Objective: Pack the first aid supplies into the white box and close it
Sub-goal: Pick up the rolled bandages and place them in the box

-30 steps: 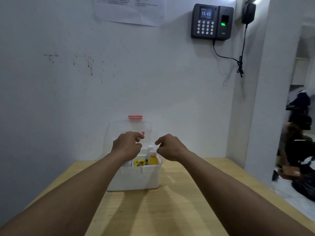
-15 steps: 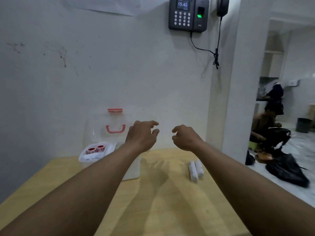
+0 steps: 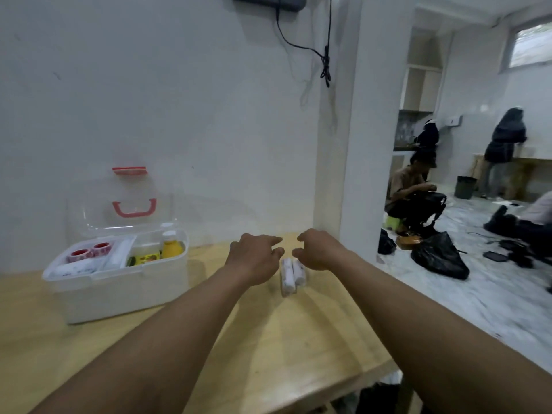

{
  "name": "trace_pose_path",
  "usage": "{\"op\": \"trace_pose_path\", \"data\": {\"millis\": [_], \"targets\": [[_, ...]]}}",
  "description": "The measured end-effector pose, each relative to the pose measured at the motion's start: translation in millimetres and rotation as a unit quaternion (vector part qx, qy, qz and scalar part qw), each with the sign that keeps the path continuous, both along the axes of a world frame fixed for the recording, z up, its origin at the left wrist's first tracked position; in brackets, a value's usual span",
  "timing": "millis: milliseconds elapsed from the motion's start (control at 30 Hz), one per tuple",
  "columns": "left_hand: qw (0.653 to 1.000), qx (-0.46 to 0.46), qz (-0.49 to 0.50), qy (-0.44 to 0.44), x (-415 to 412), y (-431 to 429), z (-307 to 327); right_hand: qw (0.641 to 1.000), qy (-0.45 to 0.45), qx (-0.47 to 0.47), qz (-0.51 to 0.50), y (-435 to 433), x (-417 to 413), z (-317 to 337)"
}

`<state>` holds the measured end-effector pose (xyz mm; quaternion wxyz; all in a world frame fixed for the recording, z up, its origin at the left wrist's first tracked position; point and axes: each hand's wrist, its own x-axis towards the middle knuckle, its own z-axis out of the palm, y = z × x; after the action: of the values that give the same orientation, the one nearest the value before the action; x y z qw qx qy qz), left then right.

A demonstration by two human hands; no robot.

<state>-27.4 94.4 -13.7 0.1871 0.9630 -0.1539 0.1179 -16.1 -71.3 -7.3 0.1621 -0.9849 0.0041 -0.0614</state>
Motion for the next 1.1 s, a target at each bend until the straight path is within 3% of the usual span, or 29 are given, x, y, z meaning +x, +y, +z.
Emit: {"op": "trace_pose_path", "data": {"millis": [267,600,733,933,1100], "targets": [[0.999,0.014,-0.022,0.04,-8,-12,-16,0.999,0.048,0.013,-0.002,-8,-2,-9],[0.999,0.005,0.034,0.007,2,-22,-16,0.997,0.047,0.037,0.052,-13,-4,-6],[0.997,0.002,0.074,0.019,9,-28,-17,0.997,0.057,0.041,0.031,-15,-1,-7],[0.99,-0.003,0.127,0.063,14,-30,-14,0.996,0.084,-0.016,0.003,-15,4,-10],[0.983,-0.064,0.154,0.08,15,-21,-9,0.996,0.084,-0.033,-0.014,-12,1,-4]]}}
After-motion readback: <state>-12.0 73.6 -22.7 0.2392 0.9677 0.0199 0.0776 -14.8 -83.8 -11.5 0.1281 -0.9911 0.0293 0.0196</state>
